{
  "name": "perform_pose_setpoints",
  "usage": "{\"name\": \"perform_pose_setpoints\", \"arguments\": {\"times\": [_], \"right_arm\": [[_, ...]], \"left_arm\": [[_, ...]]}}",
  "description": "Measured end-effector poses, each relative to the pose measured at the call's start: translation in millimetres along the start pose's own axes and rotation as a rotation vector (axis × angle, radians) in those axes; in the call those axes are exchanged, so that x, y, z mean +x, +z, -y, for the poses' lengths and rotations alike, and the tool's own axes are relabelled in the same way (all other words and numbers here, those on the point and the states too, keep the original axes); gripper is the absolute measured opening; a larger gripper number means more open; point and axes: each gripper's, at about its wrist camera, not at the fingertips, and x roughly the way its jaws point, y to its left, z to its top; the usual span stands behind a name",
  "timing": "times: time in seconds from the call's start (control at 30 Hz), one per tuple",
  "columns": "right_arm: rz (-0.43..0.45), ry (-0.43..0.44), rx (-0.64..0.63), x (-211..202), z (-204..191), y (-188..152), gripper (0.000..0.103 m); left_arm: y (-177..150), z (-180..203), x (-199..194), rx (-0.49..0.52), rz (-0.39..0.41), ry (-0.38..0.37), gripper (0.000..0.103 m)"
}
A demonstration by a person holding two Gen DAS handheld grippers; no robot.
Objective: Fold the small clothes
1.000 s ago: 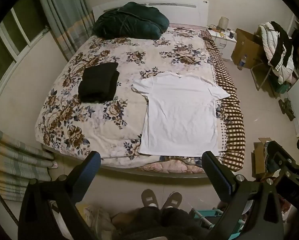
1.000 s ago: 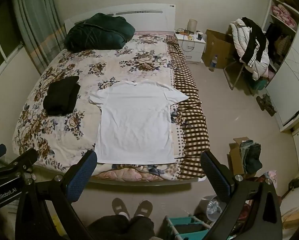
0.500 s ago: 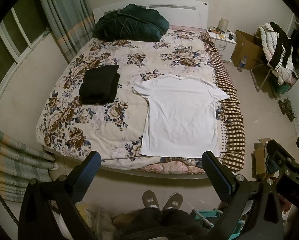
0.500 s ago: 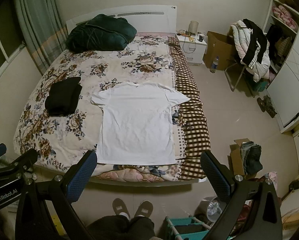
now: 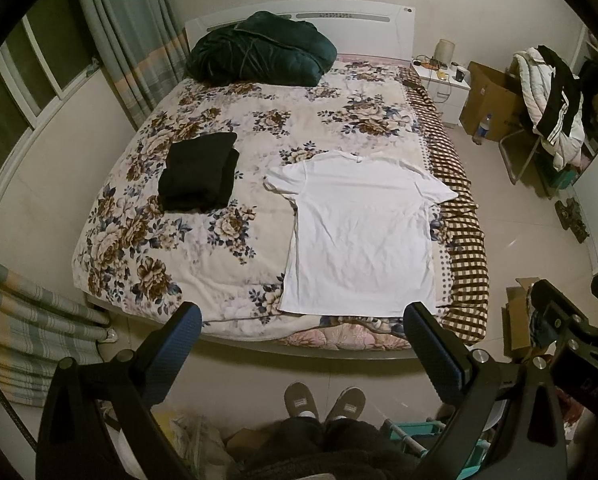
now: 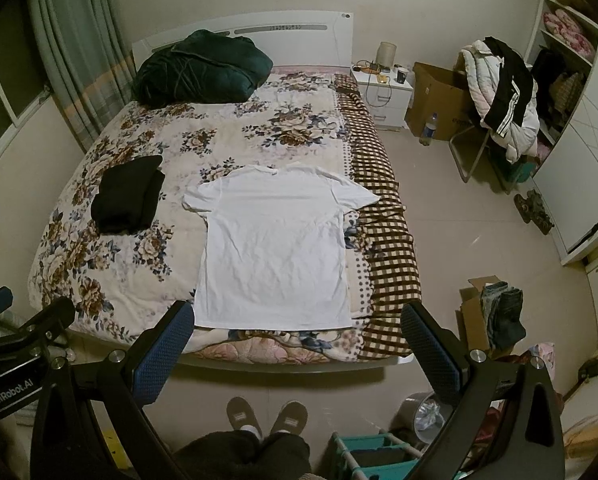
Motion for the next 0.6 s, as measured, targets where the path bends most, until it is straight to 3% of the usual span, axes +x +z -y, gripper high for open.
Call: {"name": "perform_pose_setpoints", "arguments": {"times": [0.6], "right_arm": [[0.008, 0.008, 0.000, -16.1, -2.1, 11.3, 0.103]], "left_arm": [[-0.8, -0.5, -0.5, -0.002, 0.005, -0.002, 0.103]]}}
